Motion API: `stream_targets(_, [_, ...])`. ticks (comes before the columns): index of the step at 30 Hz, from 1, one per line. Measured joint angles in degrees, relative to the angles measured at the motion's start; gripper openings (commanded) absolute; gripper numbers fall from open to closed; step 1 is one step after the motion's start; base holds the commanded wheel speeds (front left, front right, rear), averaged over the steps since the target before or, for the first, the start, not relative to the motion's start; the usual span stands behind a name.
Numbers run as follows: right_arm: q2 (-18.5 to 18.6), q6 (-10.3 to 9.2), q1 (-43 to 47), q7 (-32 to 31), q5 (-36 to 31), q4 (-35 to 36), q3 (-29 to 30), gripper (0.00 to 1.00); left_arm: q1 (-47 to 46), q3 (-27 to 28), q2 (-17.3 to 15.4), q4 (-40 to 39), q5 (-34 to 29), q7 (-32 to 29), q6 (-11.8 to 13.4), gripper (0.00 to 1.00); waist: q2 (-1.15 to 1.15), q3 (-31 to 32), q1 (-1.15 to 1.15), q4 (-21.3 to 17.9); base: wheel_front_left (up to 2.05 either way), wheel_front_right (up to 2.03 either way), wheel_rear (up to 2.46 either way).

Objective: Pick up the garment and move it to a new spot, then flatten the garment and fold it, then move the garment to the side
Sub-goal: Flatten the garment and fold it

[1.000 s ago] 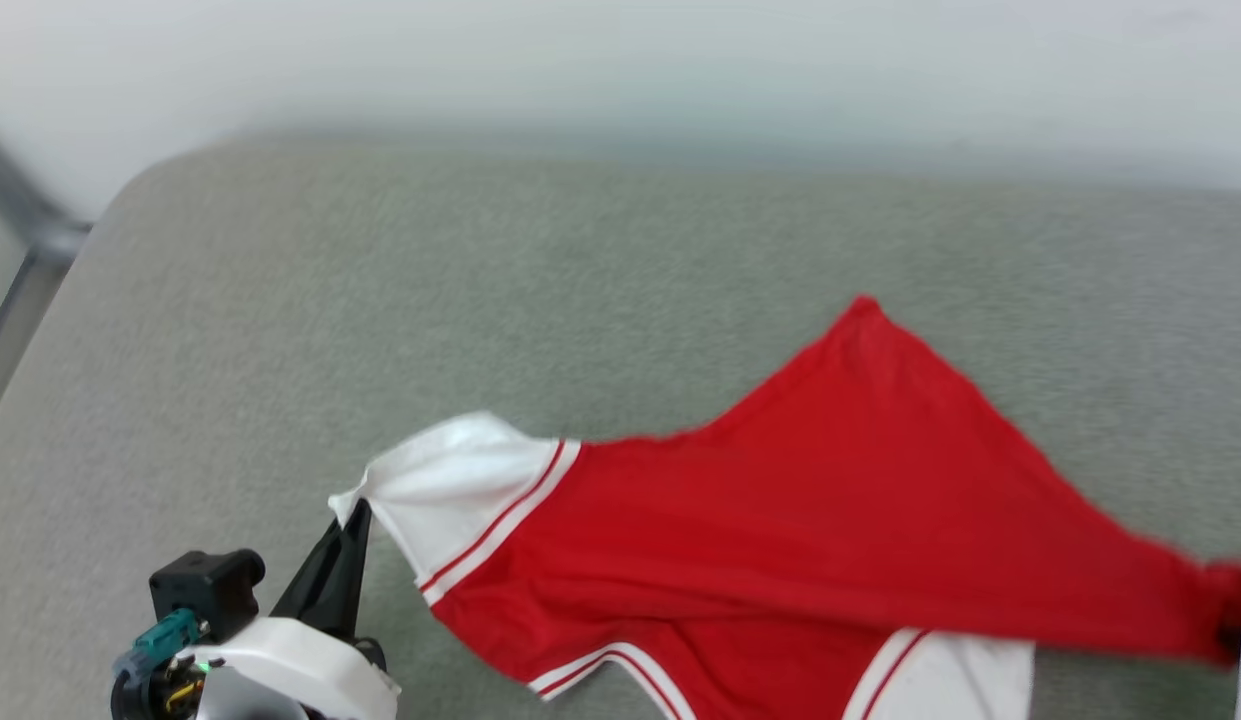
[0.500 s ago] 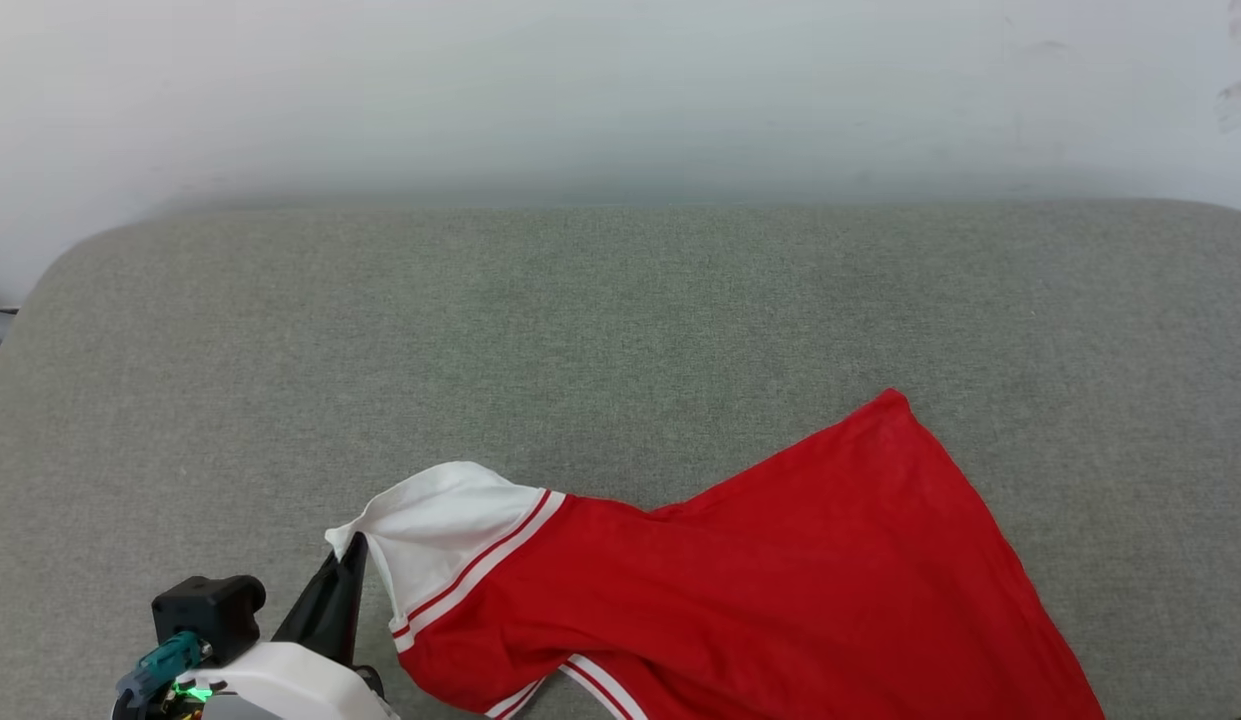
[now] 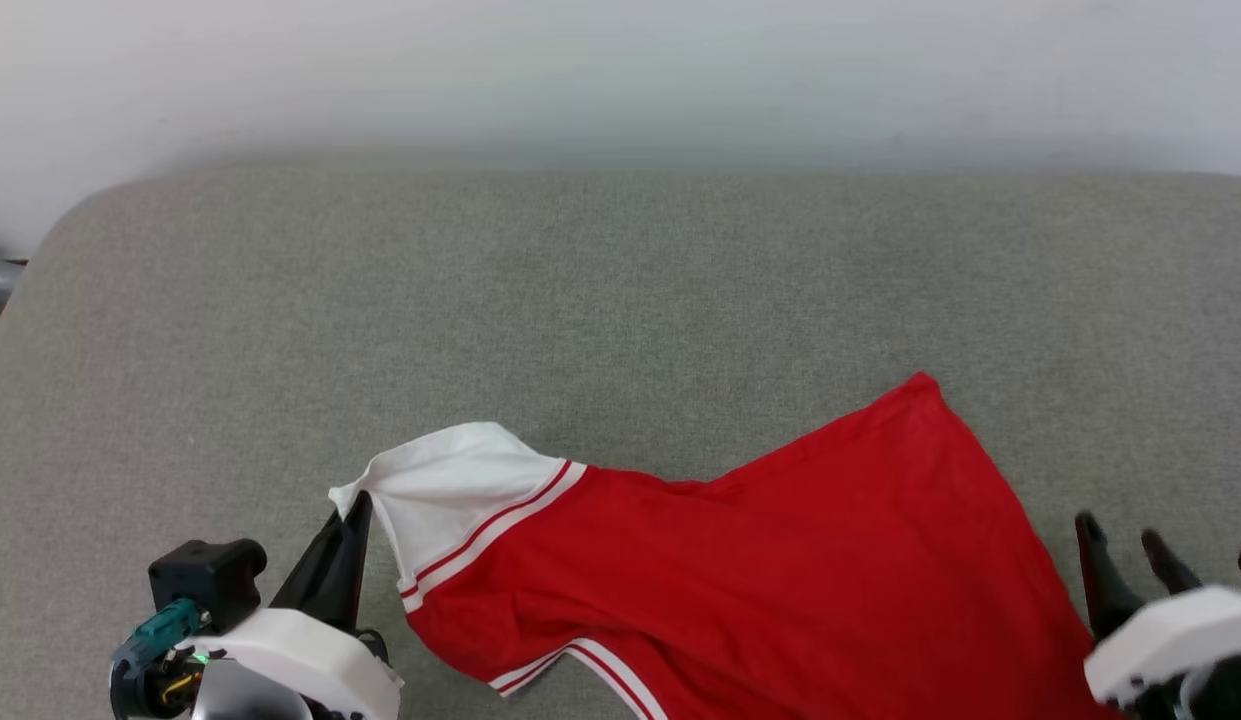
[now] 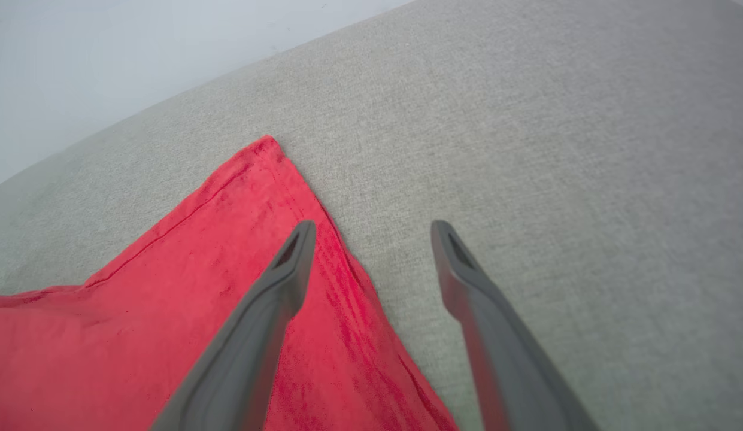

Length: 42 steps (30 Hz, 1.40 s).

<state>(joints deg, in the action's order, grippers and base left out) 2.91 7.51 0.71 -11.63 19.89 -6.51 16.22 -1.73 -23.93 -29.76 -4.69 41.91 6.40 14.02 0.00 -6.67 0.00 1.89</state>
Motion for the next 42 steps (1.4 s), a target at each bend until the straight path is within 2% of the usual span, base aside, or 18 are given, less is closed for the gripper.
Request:
stream_targets(4, [1.6, 0.00, -7.5, 0.2, -0.8, -4.3, -1.3, 1.00, -1.8, -0.4, 0.2, -0.4, -0.4, 0.1, -0.6, 0.00, 0.00, -1.8, 0.00, 0.8, 0.00, 0.00, 0.00])
stream_targets(7, [5.0, 0.00, -13.4, -4.3, -0.5, -7.8, -4.0, 1.00, -3.9, -1.0, 1.0, -0.2, -0.6, 0.4, -1.5, 0.00, 0.00, -3.7, 0.00, 1.8, 0.00, 0.00, 0.00])
stream_targets(16, [14.4, -0.01, -28.3, -26.7, 2.6, -11.7, -14.7, 1.00, -9.1, -2.2, 2.9, 2.9, -1.0, 2.0, -4.5, 0.00, 0.00, -9.2, 0.01, 5.8, 0.00, 0.00, 0.00])
stream_targets(21, [17.1, 0.01, -32.2, -35.9, 3.4, -13.5, -20.4, 1.00, -10.9, -2.8, 3.9, 4.5, -1.0, 3.0, -5.9, 0.00, 0.00, -11.7, 0.01, 7.5, 0.00, 0.00, 0.00])
stream_targets(27, [19.0, -0.02, -33.5, -44.9, 5.3, -16.4, -23.1, 1.00, -11.8, -3.2, 4.9, 6.4, -0.8, 3.9, -7.0, 0.00, 0.00, -13.7, 0.00, 9.0, 0.00, 0.00, 0.00])
stream_targets(28, [19.1, -0.02, -33.6, -46.0, 5.4, -16.7, -22.9, 0.78, -11.9, -3.2, 5.0, 6.7, -0.7, 4.2, -7.0, 0.00, 0.00, -13.9, 0.00, 9.1, 0.00, 0.00, 0.00])
stream_targets(29, [19.0, -0.02, -33.7, -47.1, 5.4, -16.9, -22.7, 0.20, -12.1, -3.2, 5.1, 7.0, -0.7, 4.3, -7.2, 0.00, 0.00, -14.0, 0.00, 9.2, 0.00, 0.00, 0.00])
stream_targets(30, [19.0, -0.02, -33.8, -47.7, 5.5, -16.9, -22.4, 0.00, -12.1, -3.1, 5.1, 7.2, -0.5, 4.4, -7.3, 0.00, 0.00, -14.0, 0.00, 9.3, 0.00, 0.00, 0.00])
stream_targets(35, [17.8, -0.01, -33.5, -46.9, 5.6, -17.0, -21.8, 0.00, -12.4, -2.8, 5.0, 8.6, -0.3, 4.7, -7.4, 0.00, 0.00, -13.2, 0.00, 9.0, 0.00, 0.00, 0.00])
stream_targets(42, [16.2, 0.01, -34.2, -36.2, 1.6, -16.2, -20.7, 0.00, -15.7, -1.5, 3.2, 10.3, -0.7, 4.6, -7.9, 0.00, 0.00, -10.7, 0.00, 7.6, 0.00, 0.00, 0.00])
